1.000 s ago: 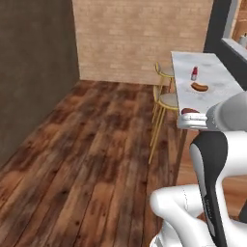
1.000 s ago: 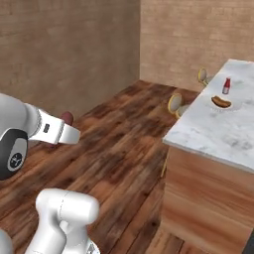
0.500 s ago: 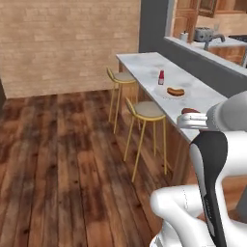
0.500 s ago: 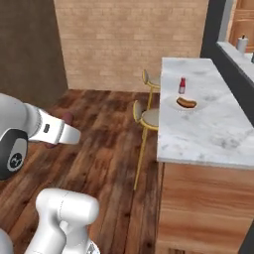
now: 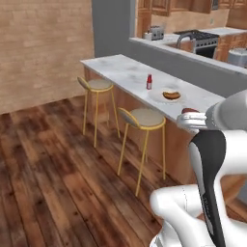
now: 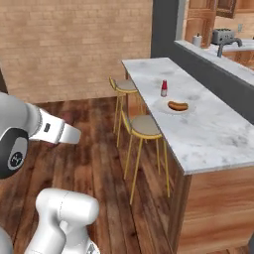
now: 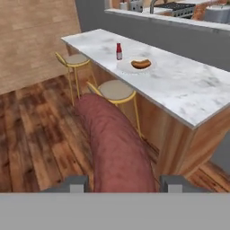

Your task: Move the hot dog bun to the plate on the dining table and place the condiment next to that plate. Then navigate to the fridge and take the sausage and place it on the plate as well.

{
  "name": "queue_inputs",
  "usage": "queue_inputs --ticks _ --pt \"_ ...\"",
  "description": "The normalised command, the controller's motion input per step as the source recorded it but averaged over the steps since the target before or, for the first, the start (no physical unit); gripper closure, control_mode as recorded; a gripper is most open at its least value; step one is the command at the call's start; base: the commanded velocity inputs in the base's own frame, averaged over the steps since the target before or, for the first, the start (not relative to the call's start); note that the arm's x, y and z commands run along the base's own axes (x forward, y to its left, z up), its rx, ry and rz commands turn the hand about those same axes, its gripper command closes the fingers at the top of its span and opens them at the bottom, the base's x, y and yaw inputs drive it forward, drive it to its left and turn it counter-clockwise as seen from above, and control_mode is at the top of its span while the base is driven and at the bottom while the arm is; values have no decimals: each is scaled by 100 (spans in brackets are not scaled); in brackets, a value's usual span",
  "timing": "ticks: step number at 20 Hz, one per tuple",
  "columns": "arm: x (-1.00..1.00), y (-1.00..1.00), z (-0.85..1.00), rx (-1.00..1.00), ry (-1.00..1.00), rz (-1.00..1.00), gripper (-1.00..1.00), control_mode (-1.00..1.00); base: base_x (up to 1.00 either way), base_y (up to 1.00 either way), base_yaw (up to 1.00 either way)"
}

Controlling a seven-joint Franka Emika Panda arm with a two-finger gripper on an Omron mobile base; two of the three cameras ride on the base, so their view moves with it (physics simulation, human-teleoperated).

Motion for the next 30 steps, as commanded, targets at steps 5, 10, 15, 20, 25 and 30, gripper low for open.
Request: queue_inputs --ticks 5,10,15,20,25,30 --pt "0 0 0 0 0 0 100 100 27 100 -49" --pt "0 0 0 0 0 0 100 100 19 100 -45" --pt "0 0 0 0 0 0 100 100 26 100 -33" --pt "0 0 0 0 0 0 100 100 46 100 -31" --pt "0 0 0 0 0 0 100 100 67 90 -30" --pt "0 0 0 0 0 0 100 100 99 28 -39"
